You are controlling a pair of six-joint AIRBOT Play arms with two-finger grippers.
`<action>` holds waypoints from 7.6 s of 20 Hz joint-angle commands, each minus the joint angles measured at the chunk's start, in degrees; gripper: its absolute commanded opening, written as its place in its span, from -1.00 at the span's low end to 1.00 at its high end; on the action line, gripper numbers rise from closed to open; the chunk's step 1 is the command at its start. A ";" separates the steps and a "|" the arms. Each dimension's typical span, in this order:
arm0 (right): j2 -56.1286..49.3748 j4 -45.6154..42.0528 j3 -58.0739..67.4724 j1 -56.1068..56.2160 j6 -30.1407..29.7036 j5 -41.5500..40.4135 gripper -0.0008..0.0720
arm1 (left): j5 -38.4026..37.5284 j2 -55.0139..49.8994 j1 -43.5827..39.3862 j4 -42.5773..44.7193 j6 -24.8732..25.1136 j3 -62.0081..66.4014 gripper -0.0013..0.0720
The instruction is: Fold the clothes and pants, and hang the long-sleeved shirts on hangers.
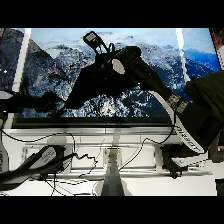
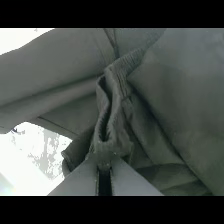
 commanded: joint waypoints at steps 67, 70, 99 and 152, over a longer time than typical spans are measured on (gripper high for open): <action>53.68 -3.13 -70.34 -56.59 6.67 14.36 -0.36 | 1.62 -14.23 23.50 40.41 5.95 18.84 0.50; 52.17 -2.93 -68.28 -56.59 3.74 14.67 0.15 | 1.60 -14.14 23.02 39.19 5.95 19.10 0.88; -24.57 10.60 5.55 -26.45 -5.84 -8.15 0.53 | 2.95 -10.05 3.19 20.63 1.92 34.80 0.87; 31.93 1.46 -28.76 -24.50 -4.57 23.69 -0.94 | 26.16 -43.82 -52.94 -16.39 -5.09 44.94 0.21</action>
